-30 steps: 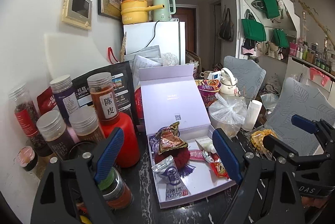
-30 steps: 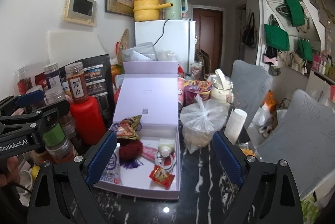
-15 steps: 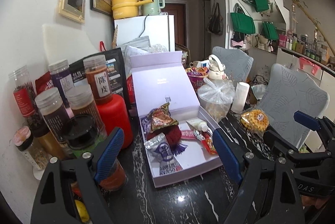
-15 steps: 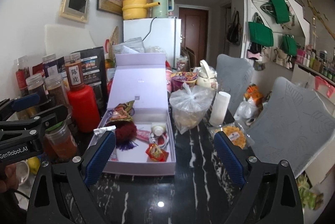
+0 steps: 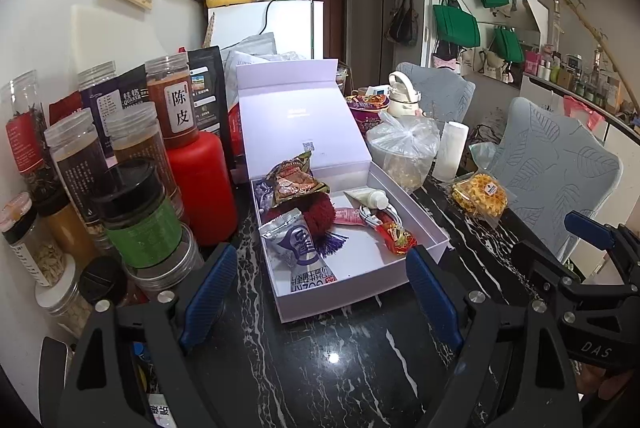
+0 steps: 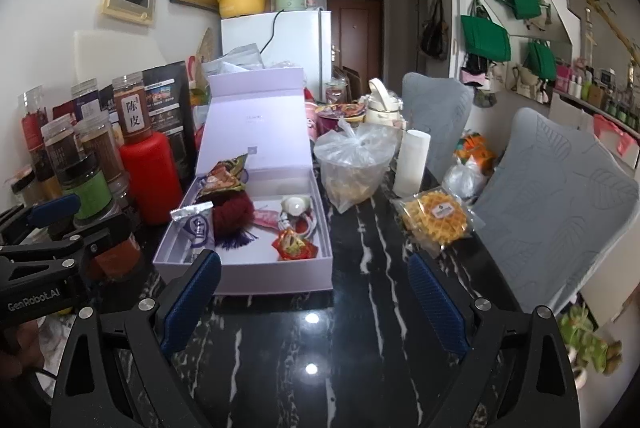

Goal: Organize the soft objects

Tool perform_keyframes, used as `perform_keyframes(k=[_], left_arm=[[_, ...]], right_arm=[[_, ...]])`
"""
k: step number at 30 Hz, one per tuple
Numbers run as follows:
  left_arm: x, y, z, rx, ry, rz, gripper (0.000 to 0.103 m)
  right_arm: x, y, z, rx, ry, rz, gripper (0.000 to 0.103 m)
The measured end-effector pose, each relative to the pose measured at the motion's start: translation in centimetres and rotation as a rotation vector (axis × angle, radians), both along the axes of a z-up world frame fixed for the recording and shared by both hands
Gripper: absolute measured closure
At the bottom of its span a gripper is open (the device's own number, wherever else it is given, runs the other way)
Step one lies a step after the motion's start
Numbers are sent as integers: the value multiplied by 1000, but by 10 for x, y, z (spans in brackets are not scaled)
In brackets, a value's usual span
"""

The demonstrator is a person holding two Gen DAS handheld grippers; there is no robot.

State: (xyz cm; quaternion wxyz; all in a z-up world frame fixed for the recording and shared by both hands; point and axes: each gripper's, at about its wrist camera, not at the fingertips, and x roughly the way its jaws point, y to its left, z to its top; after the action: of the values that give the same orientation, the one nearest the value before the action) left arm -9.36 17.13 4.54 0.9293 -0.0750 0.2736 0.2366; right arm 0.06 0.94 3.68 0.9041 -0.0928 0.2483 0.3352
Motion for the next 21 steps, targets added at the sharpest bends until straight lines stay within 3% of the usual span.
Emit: perform_keyframes(k=[21], left_arm=[[2,-1,-5,-5,25,-19,16]], right_arm=[[3,4,-8,-23,15,-12,7]])
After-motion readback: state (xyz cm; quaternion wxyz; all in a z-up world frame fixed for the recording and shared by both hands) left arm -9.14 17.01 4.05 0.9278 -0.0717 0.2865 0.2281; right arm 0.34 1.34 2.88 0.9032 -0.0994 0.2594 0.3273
